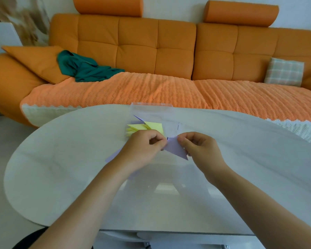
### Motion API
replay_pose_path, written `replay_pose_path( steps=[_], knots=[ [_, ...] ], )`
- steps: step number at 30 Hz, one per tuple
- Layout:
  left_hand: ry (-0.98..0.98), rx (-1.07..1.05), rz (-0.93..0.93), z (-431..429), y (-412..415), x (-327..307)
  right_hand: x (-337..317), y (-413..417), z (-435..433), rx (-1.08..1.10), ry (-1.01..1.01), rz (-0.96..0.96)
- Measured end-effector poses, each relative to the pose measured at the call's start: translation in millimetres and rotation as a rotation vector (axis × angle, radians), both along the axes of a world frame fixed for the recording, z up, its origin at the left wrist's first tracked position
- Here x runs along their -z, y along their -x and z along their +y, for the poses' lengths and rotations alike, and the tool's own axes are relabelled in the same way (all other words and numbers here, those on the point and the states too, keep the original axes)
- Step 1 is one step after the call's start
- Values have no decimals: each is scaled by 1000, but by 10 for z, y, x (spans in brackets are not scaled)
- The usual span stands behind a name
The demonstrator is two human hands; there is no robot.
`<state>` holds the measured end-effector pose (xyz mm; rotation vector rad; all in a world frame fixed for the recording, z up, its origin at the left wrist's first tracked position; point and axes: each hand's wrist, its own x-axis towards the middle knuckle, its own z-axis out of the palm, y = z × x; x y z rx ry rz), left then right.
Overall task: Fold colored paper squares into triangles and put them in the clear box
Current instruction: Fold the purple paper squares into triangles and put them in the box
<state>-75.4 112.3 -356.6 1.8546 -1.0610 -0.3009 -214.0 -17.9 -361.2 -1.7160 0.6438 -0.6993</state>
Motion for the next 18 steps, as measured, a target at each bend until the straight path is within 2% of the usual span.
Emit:
replay_pose_path(
  steps=[5, 11, 15, 18],
  knots=[
    [65, -78, -57, 85, -335, -47, -105, -291, 18, -92, 89, 118],
    [25, -286, -276, 84, -842, 4, -401, -878, -305, 28, 231, 147],
    [-58, -177, -445, -42, -1061, 50, -473, -1297, -530, 60, 260, 175],
    [-132, -108, -523, -129, -1176, 133, -420, -1591, -639, 16, 268, 280]
  ],
)
